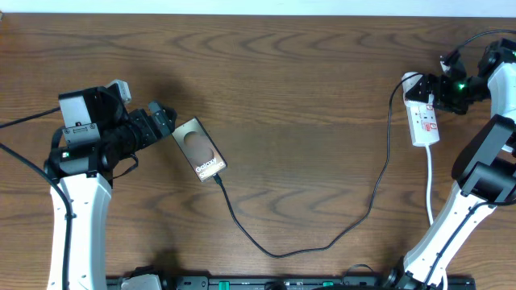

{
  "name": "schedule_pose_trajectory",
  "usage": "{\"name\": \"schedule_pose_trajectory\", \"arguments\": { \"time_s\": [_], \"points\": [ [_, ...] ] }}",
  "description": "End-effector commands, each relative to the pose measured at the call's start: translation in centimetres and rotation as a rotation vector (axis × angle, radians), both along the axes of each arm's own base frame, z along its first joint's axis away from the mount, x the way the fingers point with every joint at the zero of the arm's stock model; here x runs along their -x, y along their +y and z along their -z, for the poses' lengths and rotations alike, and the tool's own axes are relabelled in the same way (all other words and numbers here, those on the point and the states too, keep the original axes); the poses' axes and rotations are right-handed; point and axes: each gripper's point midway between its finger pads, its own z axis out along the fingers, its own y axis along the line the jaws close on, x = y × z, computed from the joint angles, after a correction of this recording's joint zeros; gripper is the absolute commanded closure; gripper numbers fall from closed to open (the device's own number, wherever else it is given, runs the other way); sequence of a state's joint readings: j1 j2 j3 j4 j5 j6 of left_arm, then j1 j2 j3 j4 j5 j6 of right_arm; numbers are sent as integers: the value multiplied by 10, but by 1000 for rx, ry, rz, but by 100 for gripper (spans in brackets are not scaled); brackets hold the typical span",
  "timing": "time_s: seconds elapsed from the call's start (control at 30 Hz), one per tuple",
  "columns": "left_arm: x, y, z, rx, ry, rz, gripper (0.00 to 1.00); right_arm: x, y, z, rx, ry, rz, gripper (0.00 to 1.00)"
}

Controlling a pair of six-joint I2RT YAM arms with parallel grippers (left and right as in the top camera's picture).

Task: Plug charger to phone and switch on socket

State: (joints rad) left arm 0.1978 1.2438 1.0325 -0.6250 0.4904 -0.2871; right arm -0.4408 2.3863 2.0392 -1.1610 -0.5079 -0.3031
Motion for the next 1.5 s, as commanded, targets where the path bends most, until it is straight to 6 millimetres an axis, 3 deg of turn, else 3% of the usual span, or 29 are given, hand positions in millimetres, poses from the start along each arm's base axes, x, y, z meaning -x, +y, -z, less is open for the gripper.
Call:
{"name": "schedule_pose_trajectory", "arguments": {
  "time_s": [0.0, 0.4, 0.8, 1.23, 1.47],
  "points": [
    [0, 1, 2, -13, 4, 7, 1, -5, 6, -4, -8, -16, -14, 1],
    [0, 1, 2, -13, 5, 7, 1, 0, -4, 2, 46, 36, 30, 1],
    [3, 0, 4, -11, 19, 6, 1, -1, -9, -4, 71, 43, 44, 1],
    [3, 0, 4, -11, 20, 6, 2, -11, 22, -8, 42, 26, -12, 1],
    [3, 0, 4, -11, 19, 6, 2, -12, 26, -8, 41, 28, -16, 1]
  ]
}}
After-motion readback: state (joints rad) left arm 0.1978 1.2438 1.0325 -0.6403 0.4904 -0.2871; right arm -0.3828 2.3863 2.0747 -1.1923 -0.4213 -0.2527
